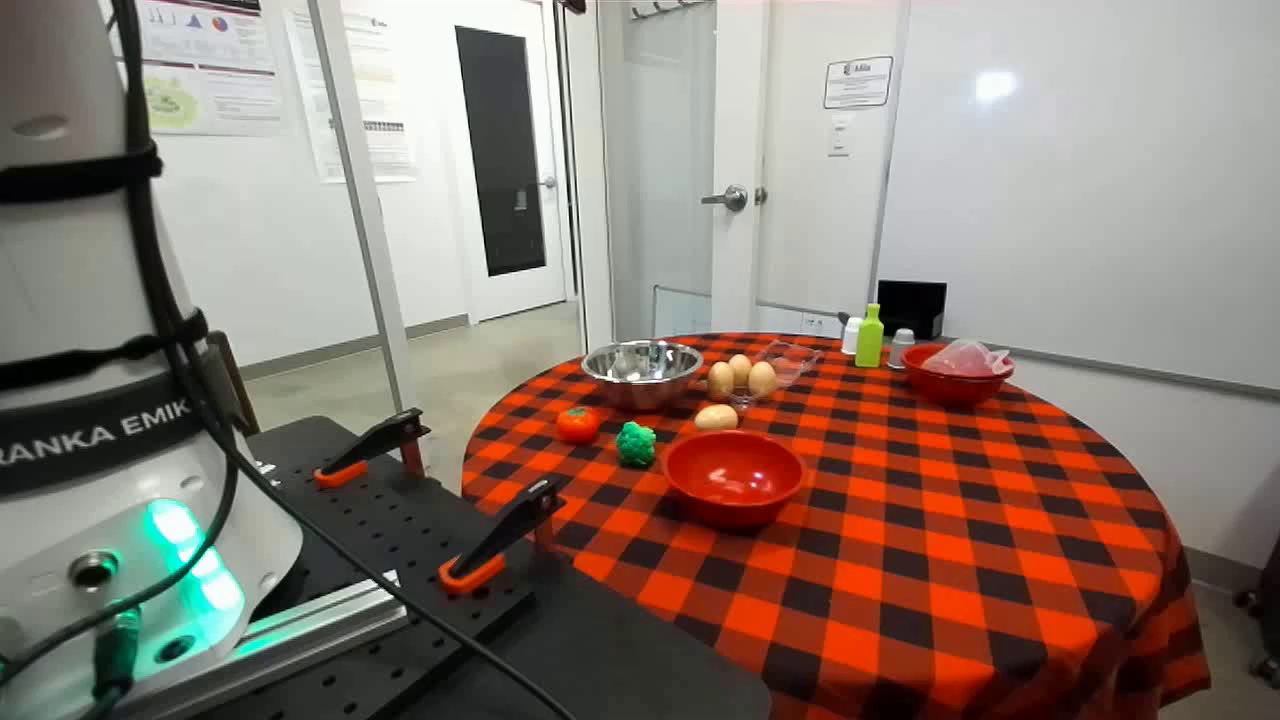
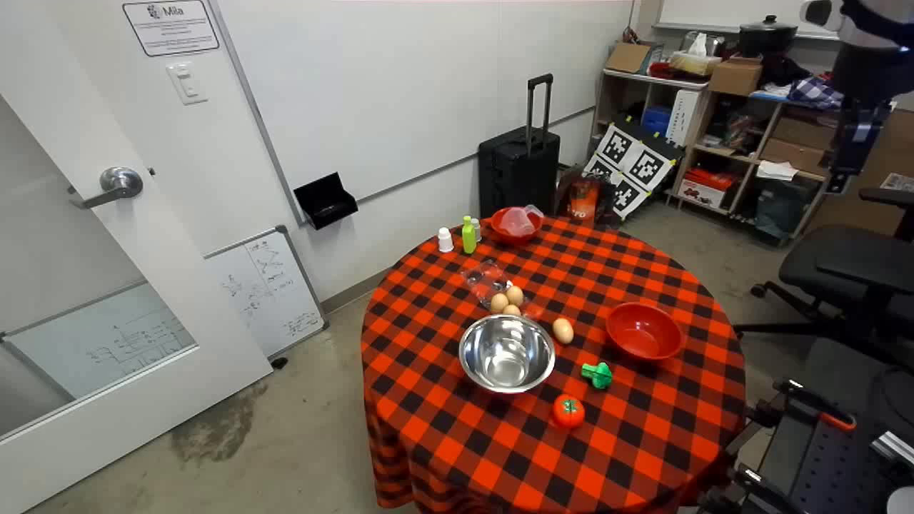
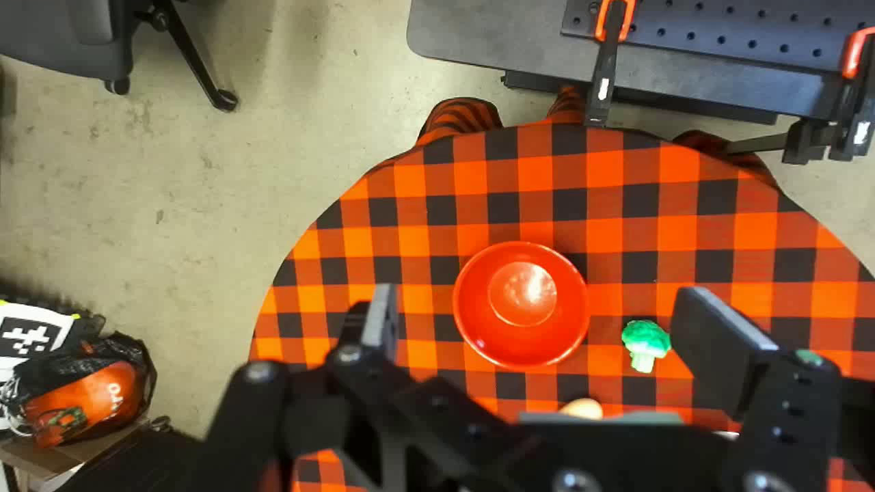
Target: Pick the tomato on the table and put it in the silver bowl
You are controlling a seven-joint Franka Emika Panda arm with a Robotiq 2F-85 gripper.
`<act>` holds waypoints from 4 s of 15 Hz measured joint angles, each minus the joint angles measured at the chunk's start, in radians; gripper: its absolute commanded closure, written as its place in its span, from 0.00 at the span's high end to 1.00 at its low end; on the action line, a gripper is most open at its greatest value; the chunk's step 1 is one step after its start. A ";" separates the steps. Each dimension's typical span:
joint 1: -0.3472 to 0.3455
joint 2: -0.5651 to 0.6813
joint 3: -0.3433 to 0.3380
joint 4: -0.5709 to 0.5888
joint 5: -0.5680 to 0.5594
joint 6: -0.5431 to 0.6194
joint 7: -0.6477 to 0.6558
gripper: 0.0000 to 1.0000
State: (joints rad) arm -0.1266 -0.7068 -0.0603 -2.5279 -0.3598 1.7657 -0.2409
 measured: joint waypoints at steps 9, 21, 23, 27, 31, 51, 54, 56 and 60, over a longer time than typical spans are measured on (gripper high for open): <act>0.011 0.001 -0.005 0.000 0.000 0.000 0.001 1.00; 0.168 0.190 0.004 0.000 0.010 0.236 -0.007 1.00; 0.190 0.262 0.005 0.000 0.023 0.303 -0.025 1.00; 0.222 0.420 0.023 0.005 0.096 0.395 -0.048 1.00; 0.249 0.567 0.071 0.029 0.167 0.438 -0.090 1.00; 0.291 1.119 0.149 0.300 -0.035 0.613 0.011 1.00; 0.320 1.196 0.145 0.361 -0.054 0.606 0.063 1.00; 0.337 1.241 0.138 0.395 -0.055 0.590 0.099 1.00; 0.348 1.304 0.128 0.447 -0.055 0.539 0.145 1.00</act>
State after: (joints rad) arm 0.2209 0.5975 0.0673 -2.0809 -0.4148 2.3044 -0.0960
